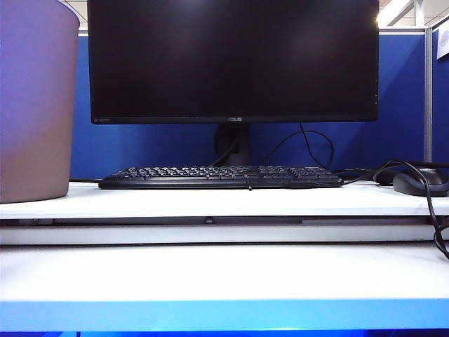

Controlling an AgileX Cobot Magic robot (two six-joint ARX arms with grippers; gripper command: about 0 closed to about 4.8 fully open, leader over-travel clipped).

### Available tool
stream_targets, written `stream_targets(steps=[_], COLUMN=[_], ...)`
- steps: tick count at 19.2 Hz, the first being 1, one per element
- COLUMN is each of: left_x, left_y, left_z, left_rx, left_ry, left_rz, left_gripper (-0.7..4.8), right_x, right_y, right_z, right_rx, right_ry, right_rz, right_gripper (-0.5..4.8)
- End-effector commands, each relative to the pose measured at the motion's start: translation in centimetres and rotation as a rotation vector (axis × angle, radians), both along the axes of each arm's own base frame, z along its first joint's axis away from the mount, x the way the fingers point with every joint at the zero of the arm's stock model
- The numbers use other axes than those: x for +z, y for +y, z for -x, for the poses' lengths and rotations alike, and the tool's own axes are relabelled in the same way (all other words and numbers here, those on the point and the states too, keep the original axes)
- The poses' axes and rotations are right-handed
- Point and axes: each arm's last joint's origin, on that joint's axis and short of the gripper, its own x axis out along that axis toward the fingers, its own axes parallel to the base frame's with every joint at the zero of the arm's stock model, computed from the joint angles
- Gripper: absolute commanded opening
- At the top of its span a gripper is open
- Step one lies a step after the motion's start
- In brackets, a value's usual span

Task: Pick up all paper balls from the table and place them in the pink trash can.

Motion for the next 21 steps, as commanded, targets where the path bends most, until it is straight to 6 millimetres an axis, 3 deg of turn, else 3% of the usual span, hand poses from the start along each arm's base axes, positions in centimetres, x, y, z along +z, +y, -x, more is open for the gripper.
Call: stream_targets(steps=[1, 15, 19, 21], left_x=[-0.5, -0.8, -1.4, -3.0], left_y=[-0.1, -0.1, 0.1, 0.2], left_z=[-0.3, -0.4, -0.5, -1.0], left_rx=[-0.035, -0.038, 0.058, 0.088], left_ry=[-0.053, -0.029, -0.028, 0.017], left_rz=[-0.047, -0.023, -0.214, -0.243], left_gripper=[-0.06, -0.05, -0.05, -0.05], right_x=[0.4, 0.4, 0.4, 0.4], right_y=[0.0, 0.0, 0.0, 0.0], right_z=[0.1, 0.1, 0.1, 0.1], right_rx=[0.003, 0.003, 0.003, 0.003], right_ry=[-0.025, -0.025, -0.025, -0.025], right_rz=[-0.001, -0.001, -0.001, -0.001], right_gripper=[-0.05, -0.05, -0.05, -0.05])
